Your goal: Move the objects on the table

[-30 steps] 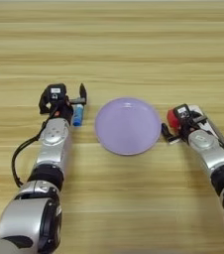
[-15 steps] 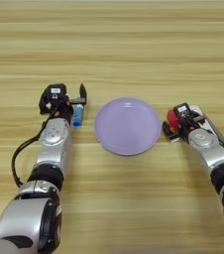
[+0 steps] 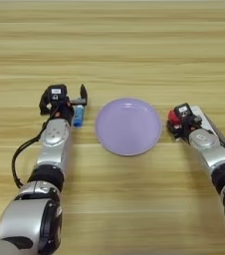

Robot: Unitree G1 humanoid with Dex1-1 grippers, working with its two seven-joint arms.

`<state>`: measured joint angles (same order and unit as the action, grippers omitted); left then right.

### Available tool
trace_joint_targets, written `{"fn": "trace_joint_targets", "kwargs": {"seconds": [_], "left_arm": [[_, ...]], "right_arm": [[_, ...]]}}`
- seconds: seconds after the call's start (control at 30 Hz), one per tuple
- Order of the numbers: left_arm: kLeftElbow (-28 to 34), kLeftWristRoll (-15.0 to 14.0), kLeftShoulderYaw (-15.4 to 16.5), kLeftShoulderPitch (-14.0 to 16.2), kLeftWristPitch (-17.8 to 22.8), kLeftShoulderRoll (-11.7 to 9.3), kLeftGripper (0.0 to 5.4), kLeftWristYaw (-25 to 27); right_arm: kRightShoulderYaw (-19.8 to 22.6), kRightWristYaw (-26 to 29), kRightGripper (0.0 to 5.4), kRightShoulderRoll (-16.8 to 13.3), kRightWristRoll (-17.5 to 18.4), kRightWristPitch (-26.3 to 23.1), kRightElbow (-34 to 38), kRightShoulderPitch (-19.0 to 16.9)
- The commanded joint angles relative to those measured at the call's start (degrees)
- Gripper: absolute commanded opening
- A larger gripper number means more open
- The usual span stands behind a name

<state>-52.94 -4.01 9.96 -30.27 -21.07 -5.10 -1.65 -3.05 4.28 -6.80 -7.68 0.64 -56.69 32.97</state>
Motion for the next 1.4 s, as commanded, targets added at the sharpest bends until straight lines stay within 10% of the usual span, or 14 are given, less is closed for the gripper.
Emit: {"fn": "trace_joint_targets", "kwargs": {"seconds": [0.03,1.4], "left_arm": [[-0.7,0.1,-0.1,-1.0,0.1,0.1,5.40,0.0],[-0.9,1.6,-2.2,-0.6,1.8,1.3,5.40,-0.9]], "right_arm": [[0.2,0.2,2.49,0.1,0.3,0.3,-0.6,1.2],[-4.3,9.3,2.28,5.0,2.3,4.8,14.2,-5.8]]}}
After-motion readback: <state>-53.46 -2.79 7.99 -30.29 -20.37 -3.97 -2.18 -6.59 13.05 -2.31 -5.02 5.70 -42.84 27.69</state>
